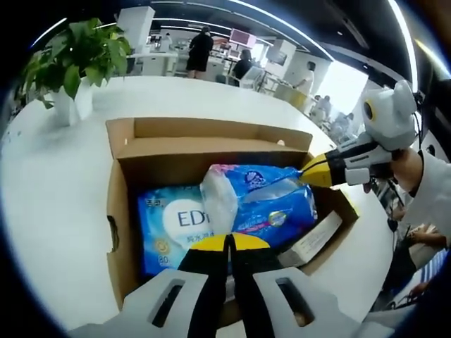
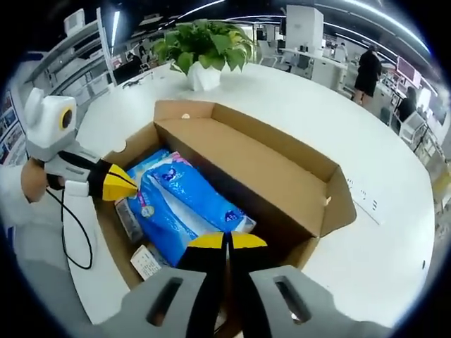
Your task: Operate the shoe box by opening the lid, removing the specified soft item, and placing it in the target area until the item is outside and the box remains undamaged.
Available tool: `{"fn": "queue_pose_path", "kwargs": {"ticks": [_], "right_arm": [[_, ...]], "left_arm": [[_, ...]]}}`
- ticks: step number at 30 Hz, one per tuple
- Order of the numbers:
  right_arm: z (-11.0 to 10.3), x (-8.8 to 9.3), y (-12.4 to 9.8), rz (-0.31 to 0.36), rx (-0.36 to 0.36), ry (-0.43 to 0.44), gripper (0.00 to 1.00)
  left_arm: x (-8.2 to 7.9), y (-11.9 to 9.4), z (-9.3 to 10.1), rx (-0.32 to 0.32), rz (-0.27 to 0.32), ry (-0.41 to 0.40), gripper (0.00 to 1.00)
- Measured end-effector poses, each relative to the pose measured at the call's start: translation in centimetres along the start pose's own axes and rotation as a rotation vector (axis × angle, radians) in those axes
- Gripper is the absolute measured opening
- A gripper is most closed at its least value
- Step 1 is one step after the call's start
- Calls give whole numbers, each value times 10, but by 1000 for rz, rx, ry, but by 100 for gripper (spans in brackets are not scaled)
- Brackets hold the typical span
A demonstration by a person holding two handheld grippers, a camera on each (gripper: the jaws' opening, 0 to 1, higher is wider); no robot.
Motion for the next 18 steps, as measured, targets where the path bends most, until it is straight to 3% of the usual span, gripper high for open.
{"fn": "queue_pose_path", "kwargs": {"ticks": [18], "right_arm": [[4, -22, -42, 52, 28, -31, 0]], "left_arm": [[-27, -18, 24, 28, 71, 23, 0]]}}
Point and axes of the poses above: the point that each gripper's makers call its tool centre point, and the gripper's own axes: y roughly forward along the fingers, z roughly to its right, x roughly out of its underside, the point moved 4 cm from there along -y, roughly backward along the fingers
